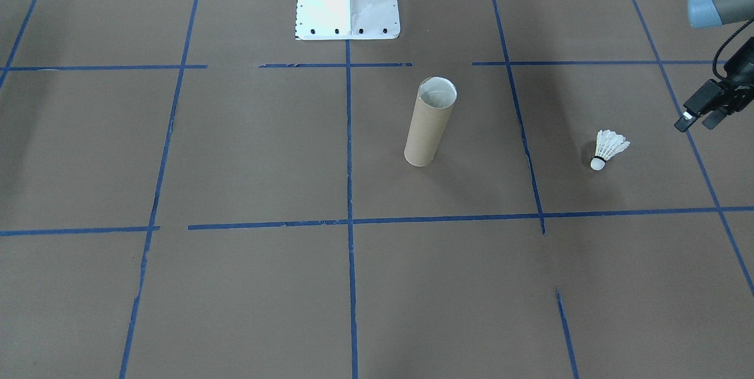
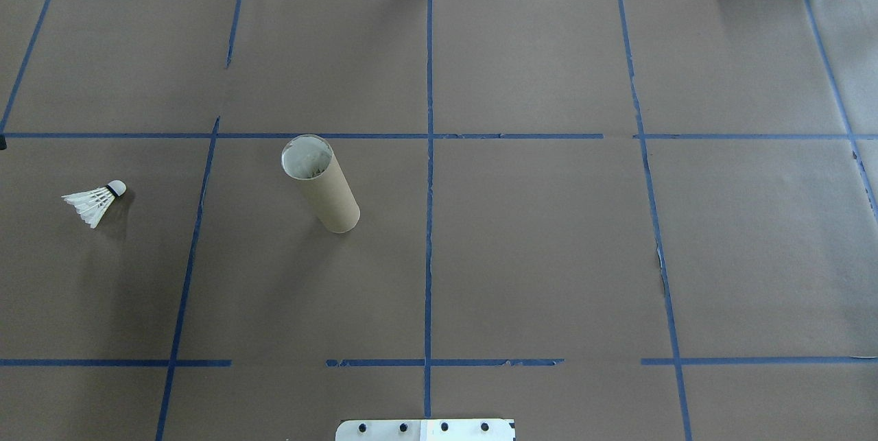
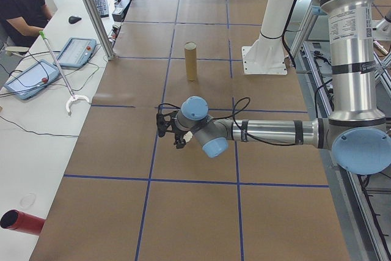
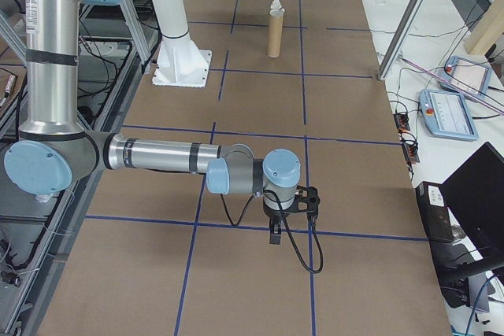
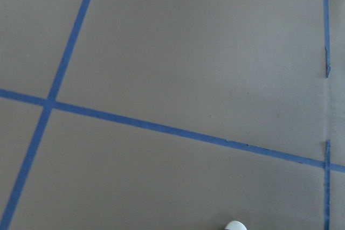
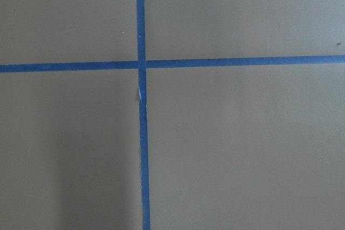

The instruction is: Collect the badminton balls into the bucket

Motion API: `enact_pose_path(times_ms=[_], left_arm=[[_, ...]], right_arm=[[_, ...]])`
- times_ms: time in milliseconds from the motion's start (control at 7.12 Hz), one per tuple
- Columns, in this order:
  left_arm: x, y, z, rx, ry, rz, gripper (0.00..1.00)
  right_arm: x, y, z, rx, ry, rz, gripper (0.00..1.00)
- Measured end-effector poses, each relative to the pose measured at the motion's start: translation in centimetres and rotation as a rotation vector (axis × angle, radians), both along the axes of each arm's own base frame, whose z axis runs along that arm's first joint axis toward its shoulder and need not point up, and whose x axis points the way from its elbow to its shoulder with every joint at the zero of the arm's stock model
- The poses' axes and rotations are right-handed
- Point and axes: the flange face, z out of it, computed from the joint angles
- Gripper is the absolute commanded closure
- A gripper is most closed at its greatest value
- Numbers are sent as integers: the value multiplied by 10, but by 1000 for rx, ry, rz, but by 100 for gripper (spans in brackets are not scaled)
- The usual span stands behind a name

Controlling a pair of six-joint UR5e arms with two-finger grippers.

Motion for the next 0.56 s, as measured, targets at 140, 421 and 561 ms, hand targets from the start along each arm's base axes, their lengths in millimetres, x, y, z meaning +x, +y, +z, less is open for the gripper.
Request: enact_pose_path(times_ms=[140, 421, 561], left_arm=[[8, 17, 10, -40, 52, -16, 0], [28, 38, 32, -81, 118, -38, 0], [50, 45, 35, -104, 139, -58, 0]], right_arm=[[0, 0, 0, 0, 0, 0, 0], [0, 0, 0, 0, 0, 0, 0], [0, 0, 0, 0, 0, 0, 0]])
